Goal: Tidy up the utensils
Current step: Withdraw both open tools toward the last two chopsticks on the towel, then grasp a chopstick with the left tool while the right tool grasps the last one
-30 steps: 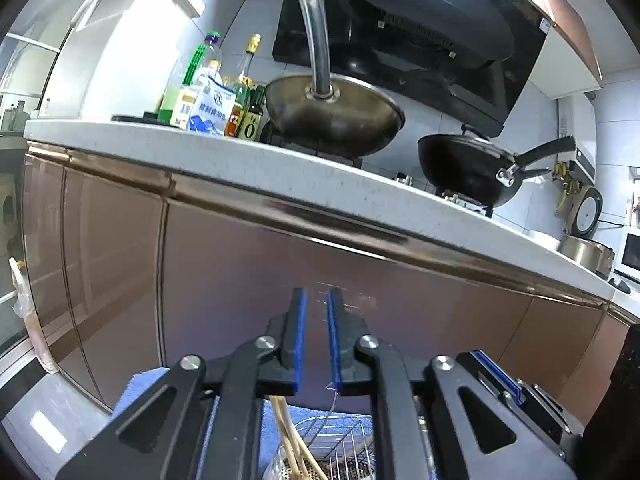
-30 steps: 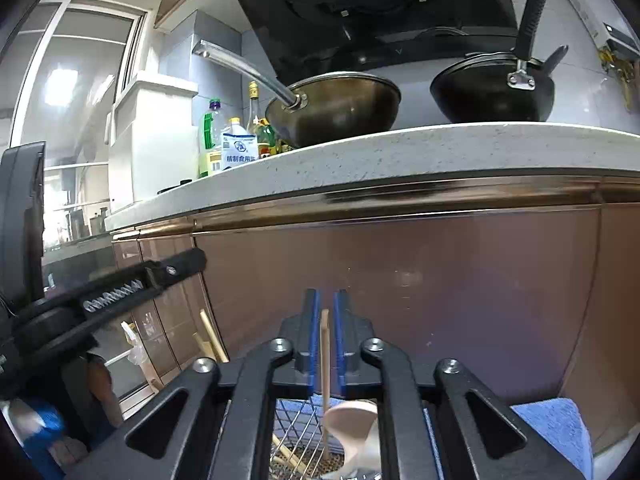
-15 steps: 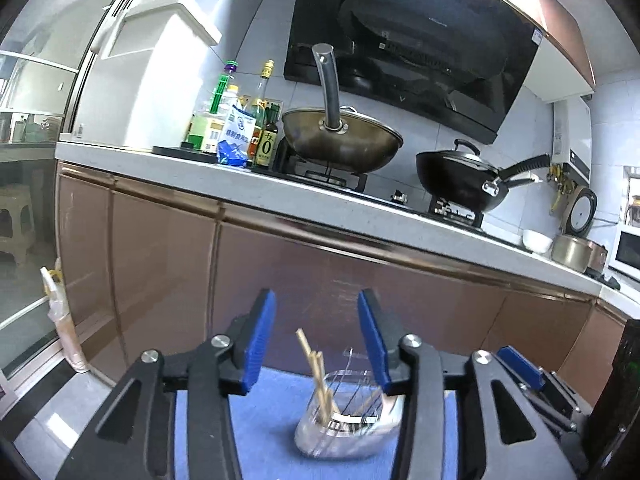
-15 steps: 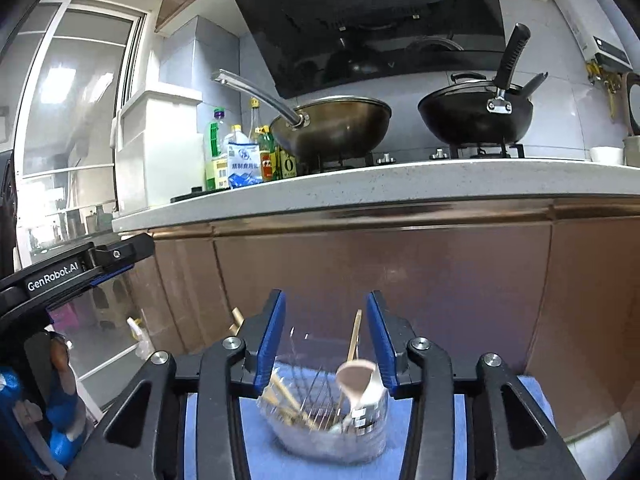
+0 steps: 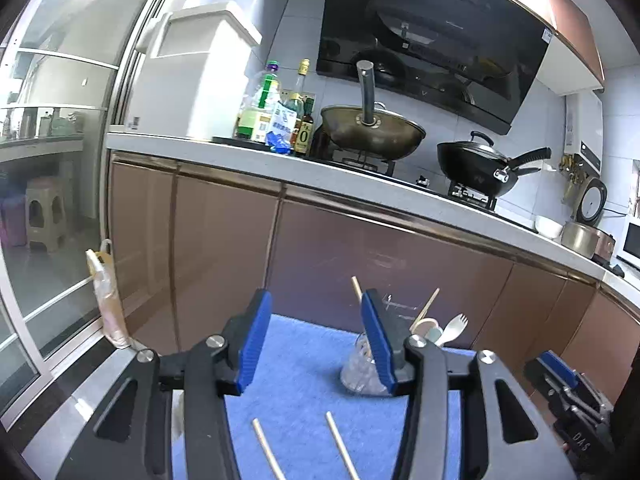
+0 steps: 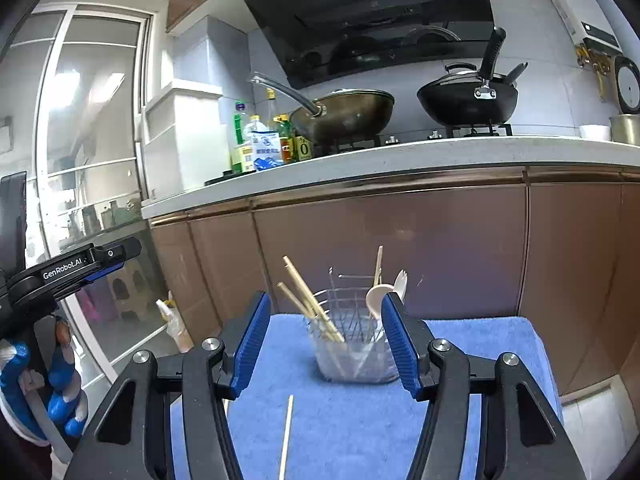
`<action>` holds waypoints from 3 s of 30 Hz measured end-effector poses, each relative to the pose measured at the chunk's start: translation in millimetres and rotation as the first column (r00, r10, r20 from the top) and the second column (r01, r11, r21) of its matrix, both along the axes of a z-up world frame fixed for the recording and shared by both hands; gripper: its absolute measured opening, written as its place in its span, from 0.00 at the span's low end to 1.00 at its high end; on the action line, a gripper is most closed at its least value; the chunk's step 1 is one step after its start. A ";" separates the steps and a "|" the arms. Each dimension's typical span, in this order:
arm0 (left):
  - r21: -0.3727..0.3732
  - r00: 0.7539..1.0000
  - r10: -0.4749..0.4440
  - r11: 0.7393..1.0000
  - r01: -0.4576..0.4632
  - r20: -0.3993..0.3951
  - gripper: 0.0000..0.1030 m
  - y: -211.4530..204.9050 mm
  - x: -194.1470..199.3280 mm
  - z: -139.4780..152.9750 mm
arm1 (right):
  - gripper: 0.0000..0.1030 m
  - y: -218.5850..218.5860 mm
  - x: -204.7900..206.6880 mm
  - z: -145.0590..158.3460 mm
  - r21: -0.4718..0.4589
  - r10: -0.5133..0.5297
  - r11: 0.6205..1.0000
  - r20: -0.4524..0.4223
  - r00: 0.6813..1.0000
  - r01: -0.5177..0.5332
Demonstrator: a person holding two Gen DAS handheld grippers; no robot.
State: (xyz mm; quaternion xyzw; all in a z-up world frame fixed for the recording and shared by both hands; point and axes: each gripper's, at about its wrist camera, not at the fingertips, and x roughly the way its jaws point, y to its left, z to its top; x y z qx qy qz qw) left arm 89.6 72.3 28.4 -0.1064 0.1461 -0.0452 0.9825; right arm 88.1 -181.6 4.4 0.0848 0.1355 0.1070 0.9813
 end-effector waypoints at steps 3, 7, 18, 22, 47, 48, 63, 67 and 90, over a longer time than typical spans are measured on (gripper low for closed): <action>0.008 1.000 0.010 1.000 -0.010 -0.019 0.44 4.8 -12.5 -1.7 | 0.55 2.5 -17.3 1.3 -0.023 -0.018 1.000 0.006 1.000 0.018; -0.001 0.999 0.013 1.000 -0.013 -0.047 0.44 8.7 -27.1 -5.1 | 0.55 -1.1 -37.7 2.9 -0.028 -0.024 0.999 0.018 1.000 0.025; 0.000 0.981 -0.018 1.000 0.018 -0.196 0.44 -13.7 -33.7 -28.9 | 0.55 -24.7 -53.5 -19.1 -0.028 -0.031 0.999 -0.083 0.996 0.029; 0.001 0.970 -0.033 0.999 0.034 -0.241 0.44 -31.2 -28.4 -38.4 | 0.55 -34.1 -52.4 -33.4 -0.016 -0.013 1.000 -0.129 0.992 0.011; 0.025 0.908 -0.065 0.996 0.083 -0.413 0.44 -78.9 22.4 -88.3 | 0.55 -77.7 -37.8 -81.8 0.038 -0.049 0.998 -0.238 0.970 0.059; 0.020 0.907 -0.067 0.996 0.083 -0.417 0.44 -77.3 23.6 -89.4 | 0.55 -75.5 -36.9 -81.2 0.032 -0.050 0.998 -0.239 0.970 0.059; -0.016 0.864 -0.056 0.998 0.055 -0.501 0.44 -17.6 33.1 -107.4 | 0.54 -7.9 -2.7 -74.2 -0.028 0.069 0.996 -0.303 0.951 -0.082; -0.027 0.824 -0.076 0.997 0.073 -0.562 0.44 5.3 41.1 -114.3 | 0.49 3.0 17.4 -72.0 -0.018 0.111 0.992 -0.343 0.933 -0.125; -0.158 0.473 -0.181 0.984 0.089 -0.862 0.41 9.8 146.3 -207.2 | 0.21 114.5 164.9 -148.2 -0.030 0.263 0.906 -0.740 0.619 -0.421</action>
